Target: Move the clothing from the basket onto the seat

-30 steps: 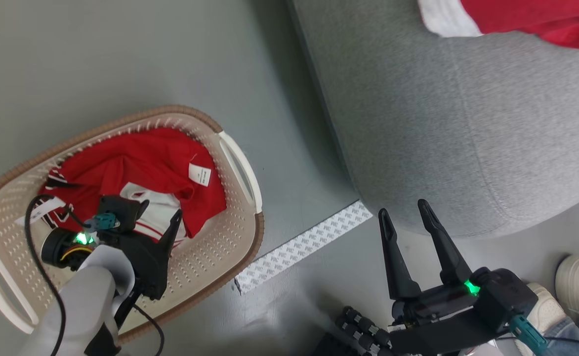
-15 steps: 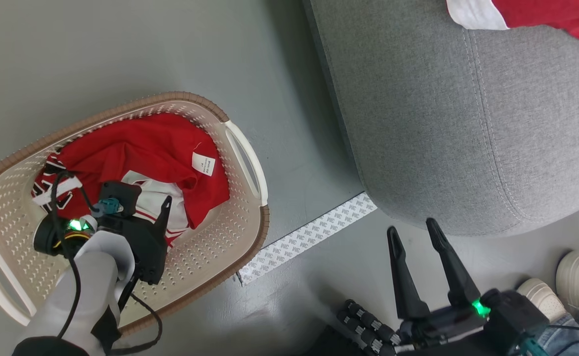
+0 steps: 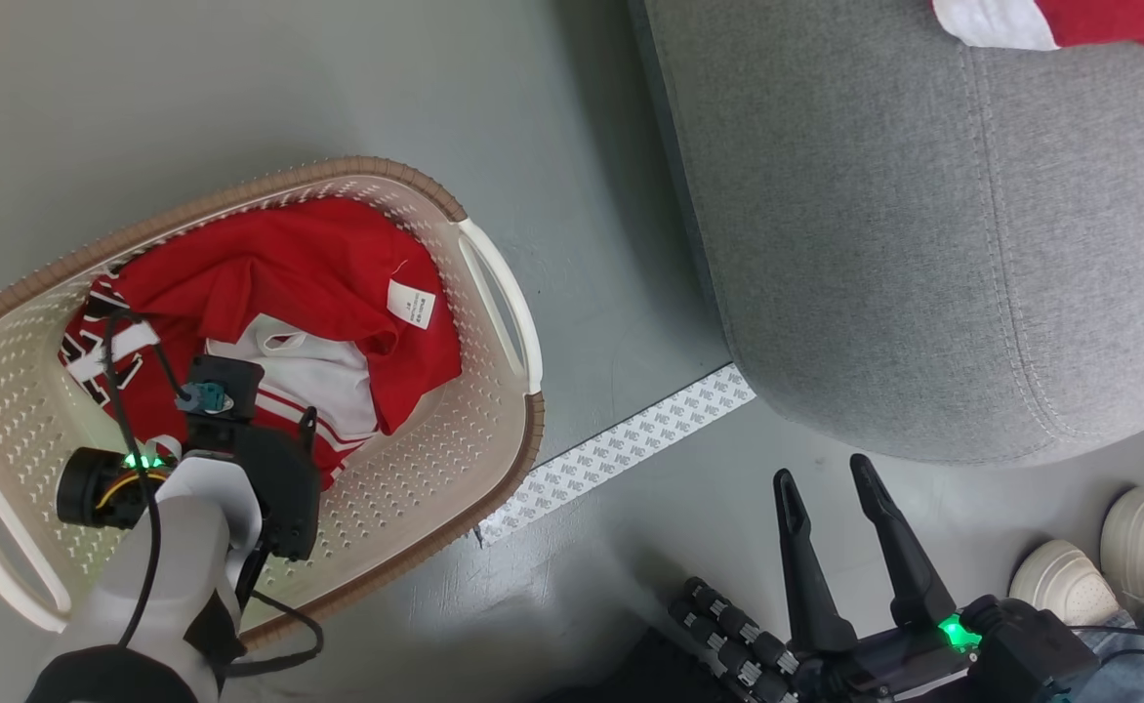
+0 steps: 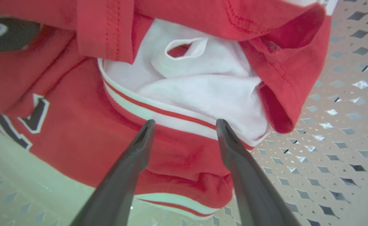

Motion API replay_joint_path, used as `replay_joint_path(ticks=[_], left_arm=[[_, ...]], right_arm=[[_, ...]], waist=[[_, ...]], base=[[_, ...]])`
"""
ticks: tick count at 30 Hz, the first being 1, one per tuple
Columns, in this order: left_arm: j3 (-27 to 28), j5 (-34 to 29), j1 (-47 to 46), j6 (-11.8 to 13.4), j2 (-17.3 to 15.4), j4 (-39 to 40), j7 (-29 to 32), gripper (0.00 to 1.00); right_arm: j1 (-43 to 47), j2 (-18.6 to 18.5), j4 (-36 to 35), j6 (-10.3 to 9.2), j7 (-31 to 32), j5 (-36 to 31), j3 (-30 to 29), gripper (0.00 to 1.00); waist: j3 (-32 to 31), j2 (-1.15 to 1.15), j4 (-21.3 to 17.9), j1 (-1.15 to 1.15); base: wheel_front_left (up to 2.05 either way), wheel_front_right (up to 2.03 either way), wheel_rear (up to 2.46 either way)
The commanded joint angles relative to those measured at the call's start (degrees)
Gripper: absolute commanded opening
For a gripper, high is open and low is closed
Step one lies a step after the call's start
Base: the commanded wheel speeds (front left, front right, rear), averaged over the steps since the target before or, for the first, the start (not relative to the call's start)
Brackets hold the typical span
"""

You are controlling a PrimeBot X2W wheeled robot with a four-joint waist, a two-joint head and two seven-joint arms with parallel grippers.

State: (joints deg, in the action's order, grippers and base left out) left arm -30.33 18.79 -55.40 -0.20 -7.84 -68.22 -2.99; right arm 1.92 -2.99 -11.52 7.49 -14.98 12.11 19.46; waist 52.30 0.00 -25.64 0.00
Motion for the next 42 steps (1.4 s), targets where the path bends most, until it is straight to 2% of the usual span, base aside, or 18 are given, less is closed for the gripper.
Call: replay_joint_path(ticks=[1, 15, 24, 28, 38, 39, 42], left_arm=[[0.4, 0.7, -0.5, -0.5, 0.2, -0.6, 0.1, 1.00], [-0.7, 3.8, 0.0, -5.8, 2.6, -3.3, 3.1, 1.00], [-4.0, 3.0, 0.6, -7.2, 3.0, -3.3, 3.0, 1.00], [-7.2, -0.1, 0.5, -5.9, 2.3, -3.6, 0.5, 1.00], [-10.4, -2.6, 0.0, -2.0, 3.8, -4.2, -4.8, 1.00], [-10.5, -2.6, -0.2, -2.0, 3.8, -4.2, -5.4, 0.00], [-10.9, -2.5, -0.9, -2.2, 3.6, -4.7, -5.3, 0.00]], right_arm=[[0.3, 0.2, 0.3, 0.00, -0.3, 0.2, 0.1, 1.00], [-2.2, 0.2, 1.3, 0.00, -0.3, 1.1, 1.0, 1.00], [-2.4, 0.2, 1.8, 0.00, -0.3, 1.1, 1.2, 1.00], [-1.5, 0.2, 1.0, 0.00, -0.3, 0.7, 0.9, 1.00], [1.3, 0.2, 0.3, 0.00, -0.3, -0.3, -0.5, 1.00], [1.1, 0.2, 0.3, 0.00, -0.3, -0.2, -0.4, 1.00], [0.6, 0.2, 0.2, 0.00, -0.3, 0.2, 0.1, 1.00]], waist=[[0.3, 0.00, 0.1, 0.00], [0.5, 0.00, -0.2, 0.00], [0.9, 0.00, 0.0, 0.00], [1.3, 0.00, 0.4, 0.00], [1.6, 0.00, 1.1, 0.00], [1.6, 0.00, 1.1, 0.00], [1.6, 0.00, 1.0, 0.00]], base=[[0.00, 0.00, 0.00], [0.00, 0.00, 0.00], [0.00, 0.00, 0.00], [0.00, 0.00, 0.00], [0.00, 0.00, 0.00], [0.00, 0.00, 0.00], [0.00, 0.00, 0.00]])
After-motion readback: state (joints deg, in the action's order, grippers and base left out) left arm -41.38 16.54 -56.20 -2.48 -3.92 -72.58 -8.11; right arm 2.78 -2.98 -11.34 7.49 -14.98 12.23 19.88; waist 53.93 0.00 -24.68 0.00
